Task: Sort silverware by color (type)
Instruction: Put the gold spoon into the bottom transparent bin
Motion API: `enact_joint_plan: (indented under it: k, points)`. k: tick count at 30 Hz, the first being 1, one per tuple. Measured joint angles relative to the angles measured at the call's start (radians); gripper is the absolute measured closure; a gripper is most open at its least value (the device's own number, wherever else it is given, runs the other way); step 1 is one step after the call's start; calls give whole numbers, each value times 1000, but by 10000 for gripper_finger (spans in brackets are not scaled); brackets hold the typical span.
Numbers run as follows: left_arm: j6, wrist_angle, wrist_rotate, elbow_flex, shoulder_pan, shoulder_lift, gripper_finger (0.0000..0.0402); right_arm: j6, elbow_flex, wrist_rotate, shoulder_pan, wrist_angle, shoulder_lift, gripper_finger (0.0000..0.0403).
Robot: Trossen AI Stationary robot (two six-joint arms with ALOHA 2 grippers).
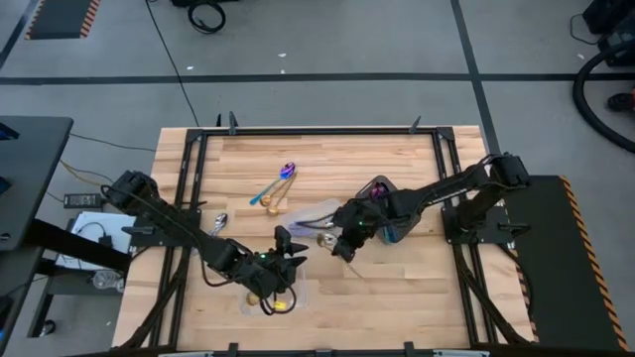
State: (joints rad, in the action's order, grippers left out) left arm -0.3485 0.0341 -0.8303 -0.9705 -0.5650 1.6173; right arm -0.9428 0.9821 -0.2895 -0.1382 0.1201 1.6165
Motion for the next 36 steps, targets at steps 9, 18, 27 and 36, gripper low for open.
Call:
enact_joint_plan:
  k: [9, 18, 27, 36]
  points:
    - [-116, -54, 2, 0, 26, 0, 238, -62, 0, -27, 18, -93, 0, 389]
    - [-266, -54, 123, 1, 54, 0, 238, -65, 0, -183, 17, -89, 0, 389]
    - [-264, -146, 347, 1, 158, -1, 238, 9, 0, -233, -4, 36, 1, 389]
    - [-271, -192, 590, 1, 216, -2, 238, 22, 0, -228, -17, 46, 1, 389]
